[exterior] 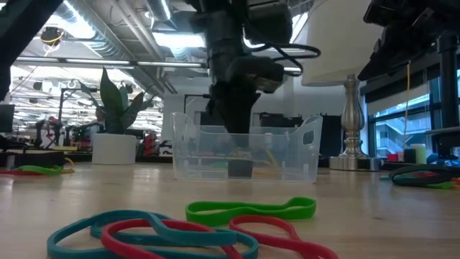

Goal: Pick and place rubber bands into bin
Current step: Put the yellow rubber band into the transparent bin, then put the blue rubber band into the transparent bin

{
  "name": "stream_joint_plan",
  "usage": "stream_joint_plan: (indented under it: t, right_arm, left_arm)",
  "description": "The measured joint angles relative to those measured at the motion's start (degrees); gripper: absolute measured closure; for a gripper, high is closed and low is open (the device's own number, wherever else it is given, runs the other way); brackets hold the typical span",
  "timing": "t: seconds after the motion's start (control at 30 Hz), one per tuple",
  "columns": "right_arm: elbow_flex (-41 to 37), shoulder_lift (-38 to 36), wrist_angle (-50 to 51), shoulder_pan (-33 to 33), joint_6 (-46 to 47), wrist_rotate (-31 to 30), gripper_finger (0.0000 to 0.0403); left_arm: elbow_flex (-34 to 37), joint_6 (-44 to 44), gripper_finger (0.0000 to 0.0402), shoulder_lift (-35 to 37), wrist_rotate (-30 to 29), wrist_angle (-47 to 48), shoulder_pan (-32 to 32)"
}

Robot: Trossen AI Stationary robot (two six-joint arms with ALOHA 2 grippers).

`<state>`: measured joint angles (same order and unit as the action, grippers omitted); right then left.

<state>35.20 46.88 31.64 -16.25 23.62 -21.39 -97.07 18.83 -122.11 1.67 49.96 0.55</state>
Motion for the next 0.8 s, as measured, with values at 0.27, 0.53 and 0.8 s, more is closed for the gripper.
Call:
stream_joint_plan:
  t: [0.27,0.53,0.8]
  right_arm:
    - [0.00,0.01,-0.05,0.00,0.12,0.00,0.0393]
    - [0.00,0.01,-0.08,0.00,0.11,0.00,0.0393]
    - [0.00,0.01,-1.33,-0.02,-3.61,0.00,0.0393]
  left_arm:
    - [-0.05,0.92,0.0363,-0.61,2.47,0.27,-0.12]
    - [-0.09,3.52,0.0302,1.01,-1.36,1.57,-0.44]
    - [-0.09,0.97,0.0300,8.68,-8.20,2.49,-0.07]
